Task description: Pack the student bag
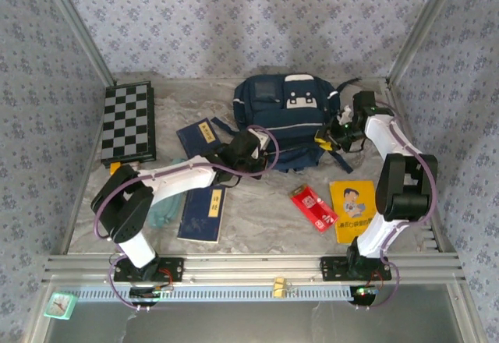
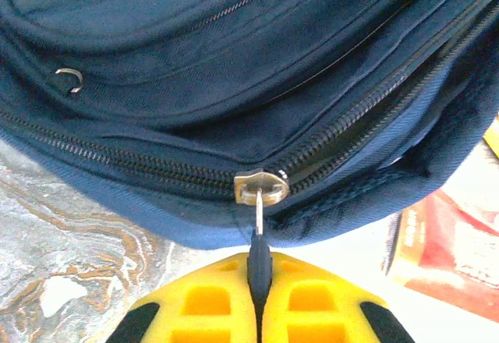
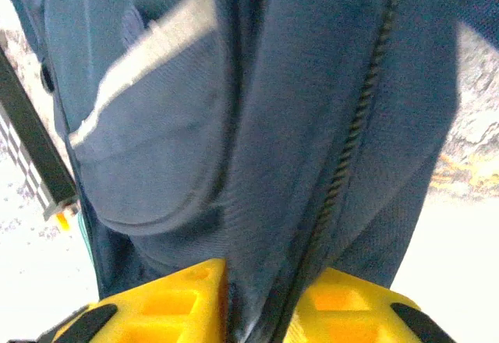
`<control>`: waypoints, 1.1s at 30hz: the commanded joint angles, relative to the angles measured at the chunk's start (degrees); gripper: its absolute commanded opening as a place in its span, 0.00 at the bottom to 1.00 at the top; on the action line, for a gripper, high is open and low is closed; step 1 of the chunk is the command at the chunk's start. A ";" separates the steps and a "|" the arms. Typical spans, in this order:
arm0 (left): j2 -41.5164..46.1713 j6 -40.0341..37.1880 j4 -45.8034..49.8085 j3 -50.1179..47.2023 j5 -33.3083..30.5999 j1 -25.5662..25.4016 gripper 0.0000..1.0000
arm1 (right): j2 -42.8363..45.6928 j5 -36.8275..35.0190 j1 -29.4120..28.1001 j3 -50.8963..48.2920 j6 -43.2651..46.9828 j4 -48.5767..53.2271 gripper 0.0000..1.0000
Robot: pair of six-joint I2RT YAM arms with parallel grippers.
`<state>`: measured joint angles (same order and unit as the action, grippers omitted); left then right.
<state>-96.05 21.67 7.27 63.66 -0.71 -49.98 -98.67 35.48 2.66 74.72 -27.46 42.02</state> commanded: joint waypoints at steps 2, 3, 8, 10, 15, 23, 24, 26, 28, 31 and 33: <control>-2.08 1.01 -0.07 5.77 2.20 -1.47 0.00 | 3.75 -2.53 0.06 0.58 0.69 1.28 0.53; -2.66 1.00 0.04 6.70 2.20 -1.78 0.00 | 4.98 -2.59 -0.33 -0.02 0.20 2.17 0.58; -4.28 1.50 -0.13 8.68 2.51 -2.55 0.00 | 9.57 -2.46 -3.45 -4.68 -5.96 4.71 0.67; -4.40 1.71 -0.88 8.50 3.12 -2.65 0.00 | 11.04 -0.99 -5.63 -7.79 -11.19 2.11 0.68; -5.02 1.80 -1.07 8.96 3.35 -3.28 0.00 | 11.96 -3.04 -12.03 -10.28 -21.82 -3.40 0.68; -5.50 1.29 -1.21 9.56 3.61 -3.73 0.00 | 9.25 -12.19 -16.95 -11.48 -32.33 -10.80 0.62; -5.59 1.14 -1.13 9.72 3.61 -3.81 0.00 | 8.38 -13.09 -17.14 -11.48 -32.90 -11.00 0.61; -5.64 1.09 -1.03 9.74 3.61 -3.92 0.00 | 6.90 -13.18 -17.33 -12.13 -33.78 -12.81 0.58; -5.47 1.01 -1.03 9.68 3.61 -3.92 0.00 | 5.60 -13.60 -17.42 -11.81 -33.10 -12.99 0.53; -5.24 0.52 -0.60 9.38 2.89 -3.90 0.00 | 4.81 -14.78 -17.20 -11.17 -31.29 -11.98 0.37; -4.98 0.13 0.01 9.21 2.10 -3.88 0.00 | 4.89 -15.32 -16.99 -11.17 -30.00 -11.50 0.26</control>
<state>-102.04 22.96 9.06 70.72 1.43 -53.06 -93.32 23.16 -14.46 63.18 -58.81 30.30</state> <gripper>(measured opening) 0.070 0.296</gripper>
